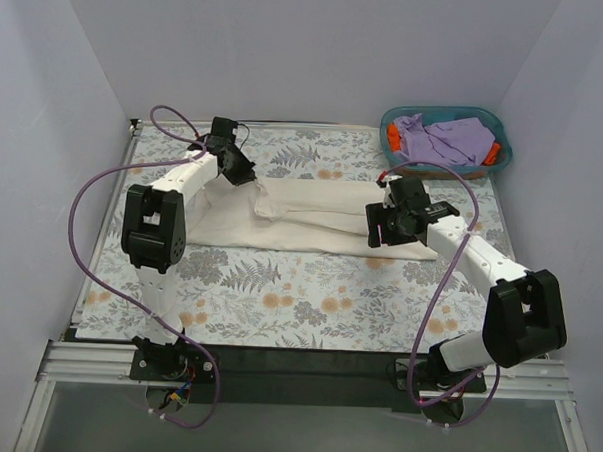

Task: Fold and stack the t-shirts
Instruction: Fold the tshirt

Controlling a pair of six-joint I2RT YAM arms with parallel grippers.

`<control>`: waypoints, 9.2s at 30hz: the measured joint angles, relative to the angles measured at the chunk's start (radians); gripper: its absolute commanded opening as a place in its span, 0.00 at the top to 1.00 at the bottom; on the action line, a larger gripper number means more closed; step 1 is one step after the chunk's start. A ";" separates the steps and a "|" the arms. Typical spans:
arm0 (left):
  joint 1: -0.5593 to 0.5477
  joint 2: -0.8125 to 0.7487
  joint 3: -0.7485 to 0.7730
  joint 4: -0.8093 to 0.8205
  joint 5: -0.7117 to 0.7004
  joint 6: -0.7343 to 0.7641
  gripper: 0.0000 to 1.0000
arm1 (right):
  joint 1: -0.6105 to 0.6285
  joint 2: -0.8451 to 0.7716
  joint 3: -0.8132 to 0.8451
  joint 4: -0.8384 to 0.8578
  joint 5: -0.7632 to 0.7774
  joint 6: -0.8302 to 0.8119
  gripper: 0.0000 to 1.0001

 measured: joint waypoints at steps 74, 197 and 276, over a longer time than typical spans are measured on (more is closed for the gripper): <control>0.073 0.050 0.006 0.154 0.146 0.057 0.51 | -0.273 0.192 0.088 0.144 -0.093 0.099 0.46; 0.051 -0.400 -0.671 0.056 -0.062 -0.001 0.60 | 0.179 0.682 0.304 0.685 -0.500 0.385 0.99; 0.180 0.009 -0.239 0.243 0.528 0.844 1.00 | 0.179 0.716 0.389 0.578 -0.489 0.333 0.99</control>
